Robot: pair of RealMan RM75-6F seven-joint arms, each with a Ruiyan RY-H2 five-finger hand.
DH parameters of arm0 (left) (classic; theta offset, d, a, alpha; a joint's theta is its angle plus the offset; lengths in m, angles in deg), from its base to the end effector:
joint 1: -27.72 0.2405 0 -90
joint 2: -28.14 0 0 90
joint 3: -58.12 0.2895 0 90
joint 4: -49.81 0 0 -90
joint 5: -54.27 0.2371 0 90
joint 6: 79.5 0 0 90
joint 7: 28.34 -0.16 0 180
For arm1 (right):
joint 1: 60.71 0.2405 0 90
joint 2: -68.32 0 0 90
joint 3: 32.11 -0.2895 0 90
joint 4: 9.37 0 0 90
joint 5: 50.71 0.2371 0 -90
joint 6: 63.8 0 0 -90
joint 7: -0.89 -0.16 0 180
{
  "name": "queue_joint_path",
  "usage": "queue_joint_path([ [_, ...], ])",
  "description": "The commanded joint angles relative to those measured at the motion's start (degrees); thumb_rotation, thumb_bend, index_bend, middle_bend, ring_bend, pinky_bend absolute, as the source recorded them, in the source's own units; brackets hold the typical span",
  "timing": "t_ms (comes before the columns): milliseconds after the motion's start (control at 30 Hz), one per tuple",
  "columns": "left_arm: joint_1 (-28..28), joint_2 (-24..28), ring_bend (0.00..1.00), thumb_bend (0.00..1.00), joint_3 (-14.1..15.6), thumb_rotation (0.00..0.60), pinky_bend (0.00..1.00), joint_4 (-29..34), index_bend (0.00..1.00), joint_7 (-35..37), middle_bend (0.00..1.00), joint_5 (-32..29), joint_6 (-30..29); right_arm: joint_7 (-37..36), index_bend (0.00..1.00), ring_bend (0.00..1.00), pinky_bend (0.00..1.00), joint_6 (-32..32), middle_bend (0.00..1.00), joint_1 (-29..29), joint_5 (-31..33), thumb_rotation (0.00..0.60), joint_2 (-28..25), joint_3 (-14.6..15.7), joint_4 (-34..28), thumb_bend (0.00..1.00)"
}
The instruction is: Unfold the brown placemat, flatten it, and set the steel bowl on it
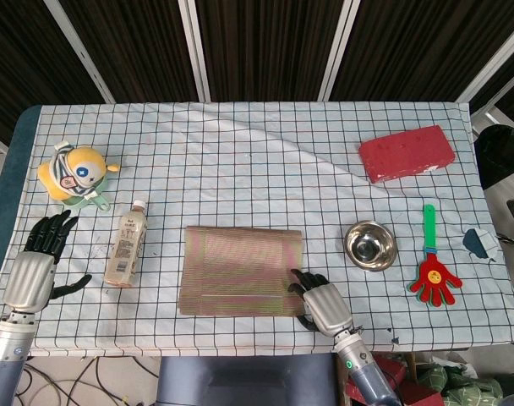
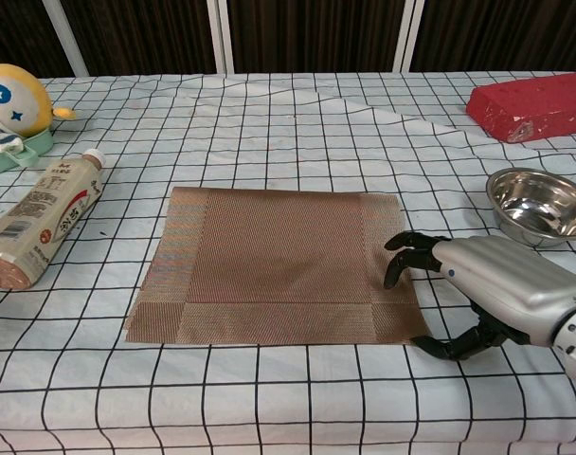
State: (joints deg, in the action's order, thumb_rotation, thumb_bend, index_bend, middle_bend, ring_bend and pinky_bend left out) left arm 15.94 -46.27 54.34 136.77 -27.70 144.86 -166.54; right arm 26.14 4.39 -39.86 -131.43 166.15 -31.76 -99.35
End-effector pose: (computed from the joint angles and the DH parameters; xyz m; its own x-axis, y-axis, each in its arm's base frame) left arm -0.3094 0.2439 0.0959 0.2999 -0.0770 0.9509 0.9295 -0.2009 -0.3094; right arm -0.2009 -0.2314 -0.0969 0.3776 -0.2901 0.8793 -0.8958 -0.3550 0.2675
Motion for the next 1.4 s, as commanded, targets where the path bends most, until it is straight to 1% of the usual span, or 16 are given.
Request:
queue_joint_path([
  [33, 0.0, 0.0, 0.00, 0.05, 0.0, 0.600, 0.05, 0.0, 0.00, 0.0, 0.00, 0.0, 0.0, 0.0, 0.32, 0.17, 0.24, -0.1, 0.09, 0.0, 0.0, 0.600, 0.0, 0.0, 0.0, 0.23],
  [267, 0.0, -0.1, 0.00, 0.05, 0.0, 0.600, 0.05, 0.0, 0.00, 0.0, 0.00, 0.0, -0.1, -0.2, 0.32, 0.17, 0.24, -0.3, 0.09, 0.0, -0.2, 0.600, 0.2, -0.1, 0.0, 0.23],
  [400, 0.0, -0.1, 0.00, 0.05, -0.1, 0.600, 0.05, -0.1, 0.00, 0.0, 0.00, 0.0, -0.1, 0.0, 0.30, 0.17, 0.24, -0.4, 0.08, 0.0, 0.1, 0.600, 0.4, -0.3, 0.2, 0.23],
  [867, 0.0, -0.1, 0.00, 0.05, -0.1, 0.600, 0.05, -0.1, 0.00, 0.0, 0.00, 0.1, -0.1, 0.0, 0.30, 0.17, 0.24, -0.5, 0.08, 0.0, 0.2, 0.600, 0.9, -0.4, 0.5, 0.23],
  [1033, 0.0, -0.1, 0.00, 0.05, -0.1, 0.600, 0.05, -0.1, 0.00, 0.0, 0.00, 0.1, -0.1, -0.3, 0.30, 0.17, 0.24, -0.5, 0.09, -0.1, 0.0, 0.600, 1.0, -0.4, 0.6, 0.25],
  [1133, 0.0, -0.1, 0.00, 0.05, -0.1, 0.600, 0.05, -0.1, 0.00, 0.0, 0.00, 0.1, -0.1, -0.5, 0.33, 0.17, 0.24, -0.5, 0.09, 0.0, -0.2, 0.600, 1.0, -0.3, 0.7, 0.29],
  [1300, 0.0, 0.0, 0.00, 0.05, -0.1, 0.600, 0.05, -0.1, 0.00, 0.1, 0.00, 0.1, -0.1, -0.8, 0.45, 0.17, 0.24, -0.5, 0.10, -0.1, -0.3, 0.600, 1.1, -0.4, 0.8, 0.39],
  [1400, 0.0, 0.0, 0.00, 0.05, -0.1, 0.600, 0.05, -0.1, 0.00, 0.1, 0.00, 0.1, -0.1, -0.8, 0.48, 0.17, 0.24, -0.5, 0.10, -0.1, -0.2, 0.600, 1.1, -0.4, 0.9, 0.43],
])
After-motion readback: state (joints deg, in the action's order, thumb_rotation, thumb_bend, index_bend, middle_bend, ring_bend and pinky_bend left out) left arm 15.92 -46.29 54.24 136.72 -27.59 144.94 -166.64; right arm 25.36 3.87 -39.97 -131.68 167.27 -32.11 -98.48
